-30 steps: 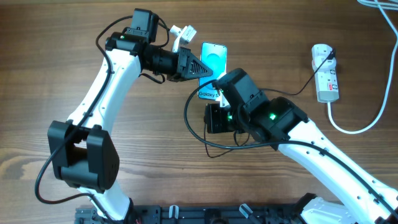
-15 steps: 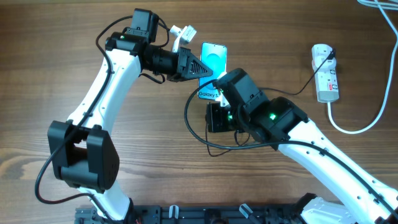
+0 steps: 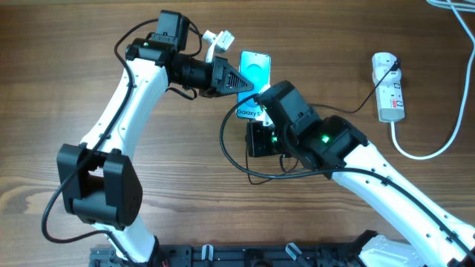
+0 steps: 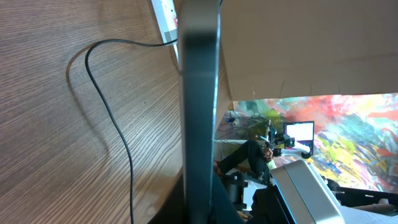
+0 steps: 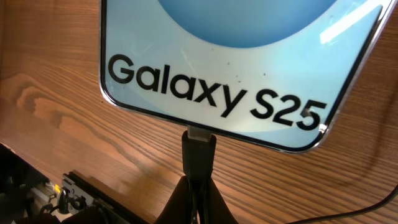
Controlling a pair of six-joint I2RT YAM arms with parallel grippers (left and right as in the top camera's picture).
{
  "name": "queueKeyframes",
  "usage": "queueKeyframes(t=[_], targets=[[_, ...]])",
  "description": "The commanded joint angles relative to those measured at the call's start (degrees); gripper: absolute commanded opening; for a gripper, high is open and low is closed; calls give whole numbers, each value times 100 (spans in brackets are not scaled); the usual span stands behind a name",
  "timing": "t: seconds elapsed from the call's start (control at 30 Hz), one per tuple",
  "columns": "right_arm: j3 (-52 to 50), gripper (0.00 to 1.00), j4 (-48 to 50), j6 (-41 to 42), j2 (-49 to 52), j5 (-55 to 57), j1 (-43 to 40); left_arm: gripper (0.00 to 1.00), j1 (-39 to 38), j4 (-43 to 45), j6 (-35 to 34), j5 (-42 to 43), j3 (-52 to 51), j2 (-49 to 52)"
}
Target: Plug charger to phone and switch on socket
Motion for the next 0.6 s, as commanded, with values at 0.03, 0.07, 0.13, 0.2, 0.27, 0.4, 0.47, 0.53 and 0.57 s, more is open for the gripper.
queueKeyframes(t=[0.03, 0.07, 0.13, 0.2, 0.27, 0.4, 0.47, 0.53, 0.57], targets=[[63, 5, 46, -136, 70, 79, -37, 4, -33, 7, 39, 155, 90, -162], [63, 5, 44, -136, 70, 120, -37, 4, -33, 7, 39, 153, 90, -162], [63, 5, 42, -140, 70, 197, -37, 4, -33, 7, 39, 153, 90, -162], [63, 5, 42, -144, 70, 254, -37, 4, -37, 7, 39, 153, 90, -162], [63, 5, 42, -144, 70, 254, -37, 4, -37, 7, 39, 153, 90, -162], [63, 5, 59, -173, 70, 271, -37, 4, -37, 0, 39, 92, 90, -162], [63, 5, 68, -184, 70, 269, -37, 4, -37, -7, 39, 92, 90, -162], [63, 4, 72, -181, 70, 269, -37, 4, -37, -9, 37, 92, 90, -162], [63, 5, 74, -184, 70, 269, -37, 4, -37, -11, 37, 92, 90, -162]])
